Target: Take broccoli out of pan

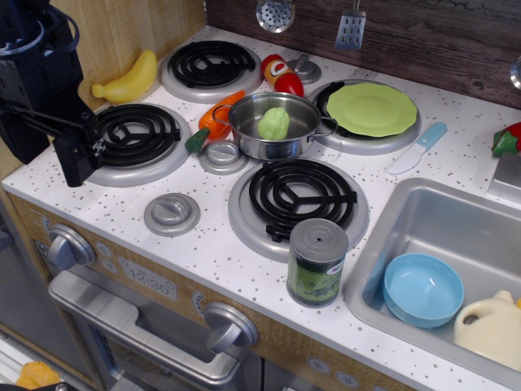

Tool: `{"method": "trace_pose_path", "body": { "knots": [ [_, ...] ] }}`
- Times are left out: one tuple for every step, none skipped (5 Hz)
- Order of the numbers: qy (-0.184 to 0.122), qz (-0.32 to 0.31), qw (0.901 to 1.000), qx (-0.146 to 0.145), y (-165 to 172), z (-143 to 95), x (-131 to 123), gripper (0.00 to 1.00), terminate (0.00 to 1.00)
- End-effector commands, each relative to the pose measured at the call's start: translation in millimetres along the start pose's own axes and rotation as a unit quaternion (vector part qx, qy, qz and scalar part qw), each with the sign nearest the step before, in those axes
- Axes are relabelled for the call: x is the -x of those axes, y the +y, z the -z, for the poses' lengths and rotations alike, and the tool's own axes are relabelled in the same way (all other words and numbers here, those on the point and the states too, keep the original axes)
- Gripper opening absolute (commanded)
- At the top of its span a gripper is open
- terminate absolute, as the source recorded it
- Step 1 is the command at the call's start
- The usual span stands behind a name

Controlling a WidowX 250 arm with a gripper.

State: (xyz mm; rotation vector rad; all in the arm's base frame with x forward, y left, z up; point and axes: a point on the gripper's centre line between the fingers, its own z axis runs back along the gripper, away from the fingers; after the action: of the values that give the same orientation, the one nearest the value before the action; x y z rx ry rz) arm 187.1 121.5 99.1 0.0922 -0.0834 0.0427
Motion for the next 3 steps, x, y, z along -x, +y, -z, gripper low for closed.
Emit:
{"method": "trace_pose_path", "body": {
  "knots": [
    [0.0,0.0,1.0,0.0,0,0,0,1.0,0.0],
    [-0.001,-0.019,0.9998,0.011,-21,-5,-22,1.0,0.0],
    [-0.024,-0.033,0.9992,0.001,-40,-8,-55,1.0,0.0]
  ]
}}
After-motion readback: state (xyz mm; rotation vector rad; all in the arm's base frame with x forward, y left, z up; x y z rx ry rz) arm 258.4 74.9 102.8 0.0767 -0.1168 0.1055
